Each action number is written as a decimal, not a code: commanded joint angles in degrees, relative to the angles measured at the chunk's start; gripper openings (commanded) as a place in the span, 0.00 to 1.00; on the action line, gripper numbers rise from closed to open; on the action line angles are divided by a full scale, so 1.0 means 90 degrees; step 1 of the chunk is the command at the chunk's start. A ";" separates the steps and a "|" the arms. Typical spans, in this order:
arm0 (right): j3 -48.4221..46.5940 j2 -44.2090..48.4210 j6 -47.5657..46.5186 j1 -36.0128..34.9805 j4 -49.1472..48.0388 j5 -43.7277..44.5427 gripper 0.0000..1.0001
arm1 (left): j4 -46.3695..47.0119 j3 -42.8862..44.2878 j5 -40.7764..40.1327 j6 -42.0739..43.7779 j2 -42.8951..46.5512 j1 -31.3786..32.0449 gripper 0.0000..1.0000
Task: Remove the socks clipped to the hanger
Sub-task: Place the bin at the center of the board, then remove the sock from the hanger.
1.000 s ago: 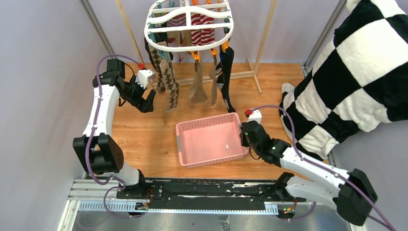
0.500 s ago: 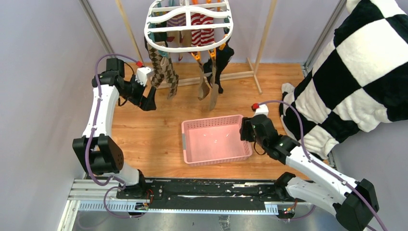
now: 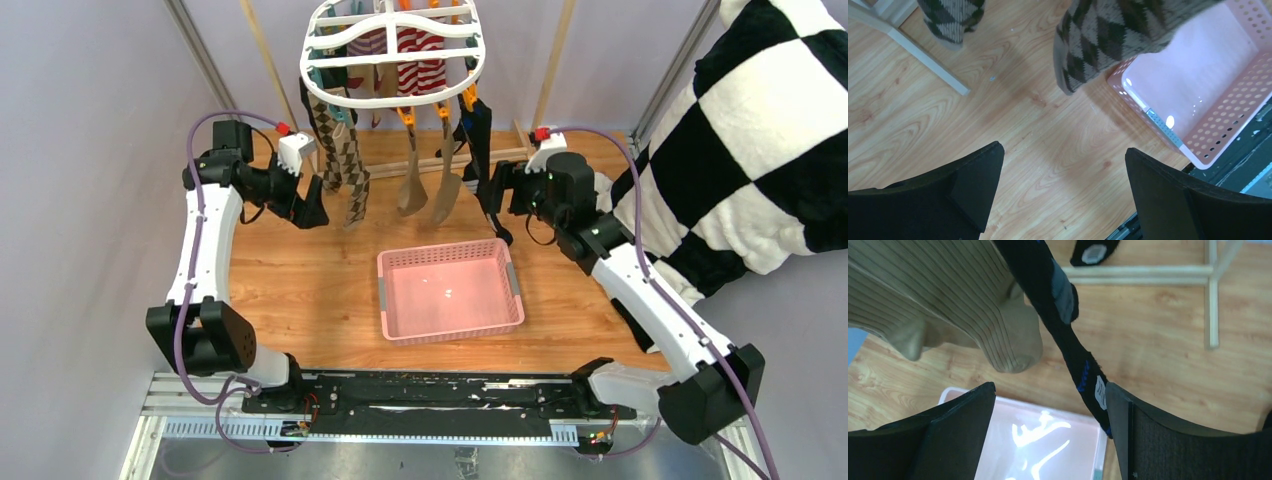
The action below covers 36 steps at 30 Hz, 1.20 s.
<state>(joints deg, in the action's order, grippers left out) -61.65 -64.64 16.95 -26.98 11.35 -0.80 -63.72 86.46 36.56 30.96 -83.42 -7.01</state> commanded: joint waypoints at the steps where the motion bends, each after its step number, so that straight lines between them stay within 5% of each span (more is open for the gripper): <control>1: -0.0670 -0.0434 -0.0704 0.0164 -0.0691 -0.0551 0.87 | -0.0029 0.0116 0.0589 -0.0378 0.0335 -0.0003 1.00; 7: -0.1311 -0.1082 -0.0610 0.0765 -0.1136 -0.1470 0.87 | -0.0030 0.0109 0.0943 -0.0626 0.0604 -0.0003 1.00; 15: -0.0817 -0.1397 -0.0204 0.0910 -0.2453 -0.2830 0.85 | -0.0034 0.0193 0.1059 -0.0677 0.0865 -0.0003 1.00; 24: -0.1553 -0.2486 -0.0236 0.0884 -0.2935 -0.2663 0.81 | -0.0146 0.0505 0.1453 -0.0980 0.1076 -0.0003 1.00; 27: -0.1702 -0.2766 -0.0100 0.0849 -0.3176 -0.2656 0.68 | -0.0225 0.0538 0.1584 -0.1019 0.1181 0.0012 1.00; 32: -0.1462 -0.2545 -0.0167 0.0434 -0.3071 -0.2654 0.13 | -0.0278 0.0858 0.1818 -0.1060 0.1311 0.0231 1.00; 36: -0.1138 -0.1863 -0.0667 -0.0226 -0.2418 -0.2013 0.02 | -0.0274 0.1641 0.2159 -0.1351 0.1151 0.0563 1.00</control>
<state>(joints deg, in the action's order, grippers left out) -73.84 -88.20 14.87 -23.27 -13.65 -22.76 -66.00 94.45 51.00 21.76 -72.99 -4.45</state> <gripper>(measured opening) 0.047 0.994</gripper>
